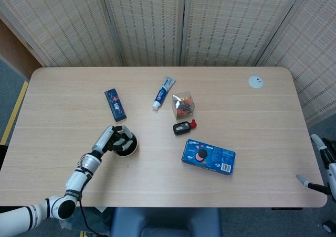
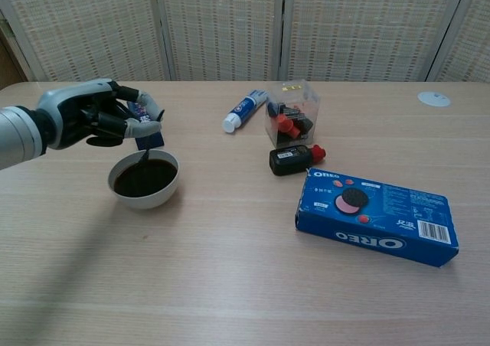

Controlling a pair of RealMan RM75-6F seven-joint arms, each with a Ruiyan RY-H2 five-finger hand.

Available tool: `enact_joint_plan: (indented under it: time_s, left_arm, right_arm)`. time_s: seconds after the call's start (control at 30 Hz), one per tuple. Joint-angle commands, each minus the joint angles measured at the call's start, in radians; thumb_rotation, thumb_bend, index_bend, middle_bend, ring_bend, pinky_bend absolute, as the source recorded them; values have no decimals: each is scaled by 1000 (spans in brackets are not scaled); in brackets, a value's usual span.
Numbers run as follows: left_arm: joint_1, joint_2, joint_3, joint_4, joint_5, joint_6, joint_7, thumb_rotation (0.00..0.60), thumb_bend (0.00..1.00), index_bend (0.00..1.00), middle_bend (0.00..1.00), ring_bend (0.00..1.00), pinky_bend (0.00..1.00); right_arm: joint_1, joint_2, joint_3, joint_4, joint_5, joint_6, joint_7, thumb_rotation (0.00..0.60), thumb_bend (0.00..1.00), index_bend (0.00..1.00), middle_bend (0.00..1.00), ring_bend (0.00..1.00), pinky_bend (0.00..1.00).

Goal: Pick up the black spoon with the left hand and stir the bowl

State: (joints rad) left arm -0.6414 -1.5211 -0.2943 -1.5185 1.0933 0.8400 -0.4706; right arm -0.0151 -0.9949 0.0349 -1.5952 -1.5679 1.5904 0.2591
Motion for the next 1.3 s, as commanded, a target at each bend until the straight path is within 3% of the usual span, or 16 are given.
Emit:
enact_joint_plan:
  time_s: [0.03, 0.67, 1.03, 1.3]
  left_arm:
    - [-18, -36, 1, 42, -15, -2, 29, 600, 393, 618, 1000, 1000, 1000]
    - [-49, -156, 15, 203, -34, 22, 151, 600, 394, 619, 1000, 1000, 1000]
    - [-27, -157, 30, 236, -19, 23, 152, 600, 394, 620, 1000, 1000, 1000]
    - [12, -120, 55, 181, 12, 36, 137, 600, 394, 620, 1000, 1000, 1000]
  right_arm:
    - [-2, 1, 0, 0, 2, 2, 0, 600, 15, 0, 155, 79, 208]
    - [-11, 1, 2, 3, 10, 6, 4, 600, 15, 0, 155, 79, 208]
    - [-10, 0, 5, 6, 11, 2, 6, 600, 14, 0, 155, 79, 208]
    - [-7, 0, 6, 7, 6, -1, 5, 600, 15, 0, 155, 79, 208]
